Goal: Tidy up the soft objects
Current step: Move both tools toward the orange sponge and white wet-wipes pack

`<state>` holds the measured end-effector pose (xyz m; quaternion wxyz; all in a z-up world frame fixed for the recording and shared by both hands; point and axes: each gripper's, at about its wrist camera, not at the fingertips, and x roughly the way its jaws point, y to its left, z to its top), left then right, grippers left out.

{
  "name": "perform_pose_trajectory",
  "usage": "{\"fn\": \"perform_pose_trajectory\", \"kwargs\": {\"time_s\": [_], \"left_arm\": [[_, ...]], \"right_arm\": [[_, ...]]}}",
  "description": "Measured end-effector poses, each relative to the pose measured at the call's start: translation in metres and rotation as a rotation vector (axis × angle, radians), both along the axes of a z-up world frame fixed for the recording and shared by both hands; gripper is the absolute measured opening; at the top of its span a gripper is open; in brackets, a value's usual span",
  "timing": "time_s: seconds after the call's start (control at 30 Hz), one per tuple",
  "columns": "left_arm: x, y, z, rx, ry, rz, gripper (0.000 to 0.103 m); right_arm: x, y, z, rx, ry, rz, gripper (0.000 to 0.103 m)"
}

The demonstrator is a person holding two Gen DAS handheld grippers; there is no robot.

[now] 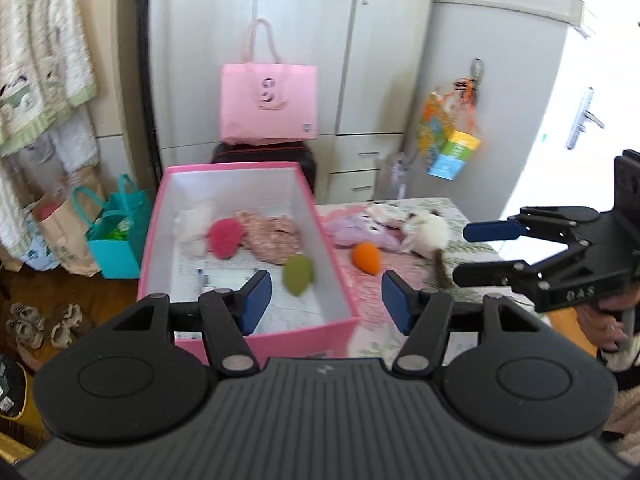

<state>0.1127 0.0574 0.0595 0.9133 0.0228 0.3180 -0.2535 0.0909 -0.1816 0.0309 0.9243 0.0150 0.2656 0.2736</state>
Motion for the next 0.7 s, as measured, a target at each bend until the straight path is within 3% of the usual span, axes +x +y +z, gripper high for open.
{"fn": "perform_pose_trajectory", "kwargs": {"time_s": [0.3, 0.7], "left_arm": [[-0.031, -0.043, 0.010, 0.067, 0.003, -0.081, 0.060], [-0.028, -0.104, 0.001, 0.092, 0.014, -0.203, 0.060]], "right_arm": [[-0.040, -0.048, 0.000, -0.061, -0.034, -0.071, 0.072], [-0.036, -0.100, 0.000, 0.008, -0.006, -0.113, 0.074]]}}
